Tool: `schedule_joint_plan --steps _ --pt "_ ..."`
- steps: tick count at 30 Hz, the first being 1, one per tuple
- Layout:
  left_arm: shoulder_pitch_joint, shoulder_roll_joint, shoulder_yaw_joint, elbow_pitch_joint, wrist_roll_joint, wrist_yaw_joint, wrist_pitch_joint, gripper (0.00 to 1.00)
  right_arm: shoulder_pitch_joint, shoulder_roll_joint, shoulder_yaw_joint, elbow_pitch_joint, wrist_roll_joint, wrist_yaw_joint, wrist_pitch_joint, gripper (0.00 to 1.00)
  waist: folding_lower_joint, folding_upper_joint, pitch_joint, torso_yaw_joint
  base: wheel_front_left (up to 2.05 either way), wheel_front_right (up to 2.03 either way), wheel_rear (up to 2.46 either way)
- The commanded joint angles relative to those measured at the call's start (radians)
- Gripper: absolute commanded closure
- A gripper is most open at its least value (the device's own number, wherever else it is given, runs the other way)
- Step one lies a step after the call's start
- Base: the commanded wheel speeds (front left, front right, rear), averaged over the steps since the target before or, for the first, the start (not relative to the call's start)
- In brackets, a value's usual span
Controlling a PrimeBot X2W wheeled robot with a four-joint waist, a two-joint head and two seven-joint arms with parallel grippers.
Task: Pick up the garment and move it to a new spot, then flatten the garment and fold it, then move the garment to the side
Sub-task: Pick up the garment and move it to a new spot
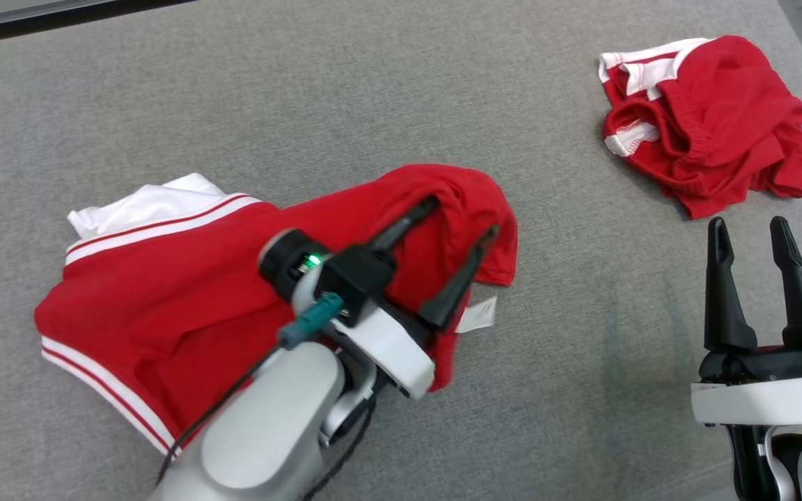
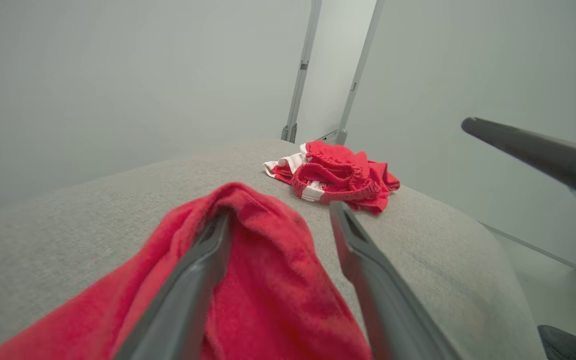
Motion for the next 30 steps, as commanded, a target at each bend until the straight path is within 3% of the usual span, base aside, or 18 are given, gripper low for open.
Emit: schedule_joint_plan --steps 1,12,19,25,30 --pt "-0.006 0.015 0.030 -0.024 -0.007 0.023 -0.015 0.00 0.000 -0.001 -0.003 0.003 -0.008 0.000 -0.005 0.00 0.0000 0.0000 -0.024 0.032 0.00 0.00 0.00" --pt "0.080 0.158 0.246 -0.198 -0.052 0.144 -0.047 0.00 -0.021 -0.001 -0.030 -0.035 -0.058 0.000 0.048 0.00 0.0000 0.0000 -0.088 0.188 0.00 0.00 0.00" --pt "0.226 0.243 0.407 -0.269 -0.087 0.233 -0.056 0.00 0.005 -0.001 -0.033 -0.052 -0.075 0.000 0.085 0.00 0.0000 0.0000 -0.141 0.258 0.00 0.00 0.00" --pt "0.350 0.302 0.476 -0.295 -0.103 0.235 -0.057 0.00 0.037 0.000 -0.035 -0.055 -0.074 0.000 0.107 0.00 0.0000 0.0000 -0.186 0.285 0.00 0.00 0.00" --pt "0.437 0.318 0.491 -0.334 -0.121 0.228 -0.057 0.00 0.076 -0.001 -0.048 -0.065 -0.079 0.000 0.127 0.00 0.0000 0.0000 -0.227 0.297 0.00 0.00 0.00"
